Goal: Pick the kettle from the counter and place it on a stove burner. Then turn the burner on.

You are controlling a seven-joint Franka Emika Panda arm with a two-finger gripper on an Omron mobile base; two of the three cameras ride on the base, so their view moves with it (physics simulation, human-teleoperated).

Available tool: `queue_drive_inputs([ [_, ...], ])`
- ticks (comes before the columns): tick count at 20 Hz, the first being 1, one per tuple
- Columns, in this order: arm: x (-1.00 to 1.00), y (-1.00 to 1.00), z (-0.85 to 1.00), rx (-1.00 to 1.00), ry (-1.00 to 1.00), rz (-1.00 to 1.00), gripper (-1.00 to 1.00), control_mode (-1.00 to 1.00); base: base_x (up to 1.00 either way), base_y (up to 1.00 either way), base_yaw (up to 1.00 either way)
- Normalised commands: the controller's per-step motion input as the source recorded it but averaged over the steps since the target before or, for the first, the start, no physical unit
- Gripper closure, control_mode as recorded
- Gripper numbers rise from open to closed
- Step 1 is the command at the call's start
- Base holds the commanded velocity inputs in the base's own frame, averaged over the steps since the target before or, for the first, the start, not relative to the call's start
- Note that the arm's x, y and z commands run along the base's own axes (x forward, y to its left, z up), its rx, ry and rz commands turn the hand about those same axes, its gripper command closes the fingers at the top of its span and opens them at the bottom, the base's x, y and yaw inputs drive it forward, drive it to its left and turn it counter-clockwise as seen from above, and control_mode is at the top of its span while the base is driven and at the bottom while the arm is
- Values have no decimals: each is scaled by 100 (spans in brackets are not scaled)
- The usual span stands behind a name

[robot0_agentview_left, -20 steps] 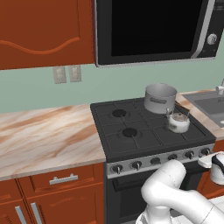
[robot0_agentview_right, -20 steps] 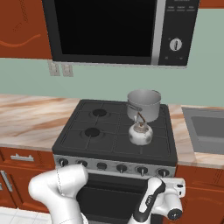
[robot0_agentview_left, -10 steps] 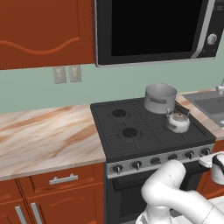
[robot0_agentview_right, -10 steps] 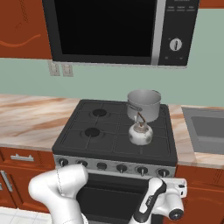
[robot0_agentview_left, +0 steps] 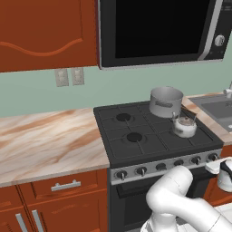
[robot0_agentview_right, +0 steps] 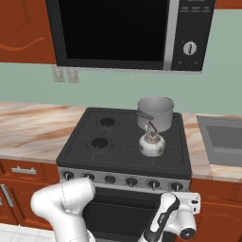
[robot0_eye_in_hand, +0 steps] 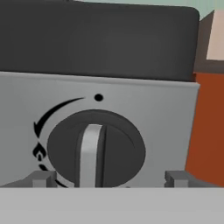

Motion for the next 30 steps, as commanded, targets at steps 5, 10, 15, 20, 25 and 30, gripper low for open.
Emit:
queue_drive_inputs([
  [5,0,0,2,0,-2,0,-100,-100,0,0,0],
  [10,0,0,7,0,-6,0,-100,-100,0,0,0],
  [15,0,0,1,0,-1,0,-100,-100,0,0,0],
  [20,0,0,0,0,0,0,-100,-100,0,0,0],
  [25,0,0,0,0,0,0,100,-100,0,0,0],
  [30,0,0,0,0,0,0,100,-100,0,0,0],
])
